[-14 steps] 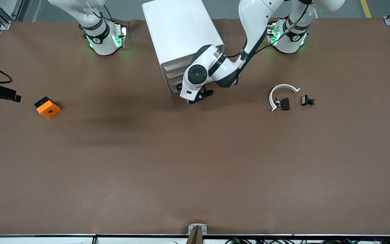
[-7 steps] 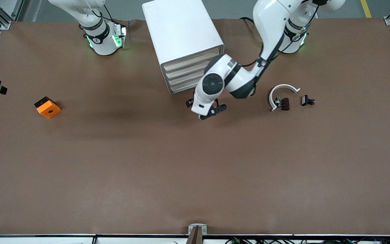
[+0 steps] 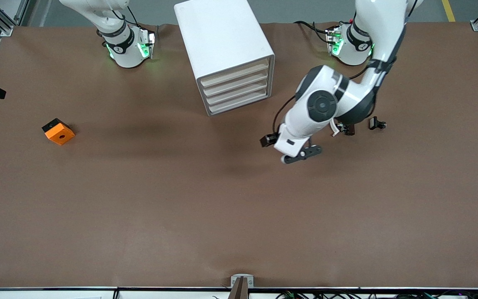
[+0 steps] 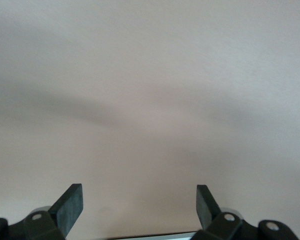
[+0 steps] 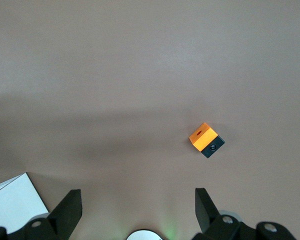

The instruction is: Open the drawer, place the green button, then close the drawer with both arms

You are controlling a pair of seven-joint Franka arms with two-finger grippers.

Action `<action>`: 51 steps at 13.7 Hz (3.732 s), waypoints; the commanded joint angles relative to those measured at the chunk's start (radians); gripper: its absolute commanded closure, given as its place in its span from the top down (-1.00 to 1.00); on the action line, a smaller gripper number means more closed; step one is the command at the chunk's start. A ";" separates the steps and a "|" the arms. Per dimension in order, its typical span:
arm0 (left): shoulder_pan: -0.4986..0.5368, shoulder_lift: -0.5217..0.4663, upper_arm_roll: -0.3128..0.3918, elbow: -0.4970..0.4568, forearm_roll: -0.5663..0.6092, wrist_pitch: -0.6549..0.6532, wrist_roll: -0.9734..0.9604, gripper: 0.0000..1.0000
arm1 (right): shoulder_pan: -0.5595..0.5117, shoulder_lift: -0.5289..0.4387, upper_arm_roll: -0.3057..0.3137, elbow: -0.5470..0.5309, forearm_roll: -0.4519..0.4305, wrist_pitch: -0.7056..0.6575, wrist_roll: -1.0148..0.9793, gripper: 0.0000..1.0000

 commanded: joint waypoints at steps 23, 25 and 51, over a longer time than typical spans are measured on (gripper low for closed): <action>0.608 -0.388 -0.003 0.137 0.116 -0.268 0.633 1.00 | 0.057 -0.204 0.011 -0.251 -0.049 0.119 -0.006 1.00; 0.610 -0.360 -0.003 0.179 0.116 -0.268 0.635 1.00 | 0.057 -0.207 0.011 -0.252 -0.046 0.102 -0.002 1.00; 0.404 -0.345 0.163 0.173 0.114 -0.270 0.636 1.00 | 0.060 -0.201 0.012 -0.223 -0.029 0.101 0.031 1.00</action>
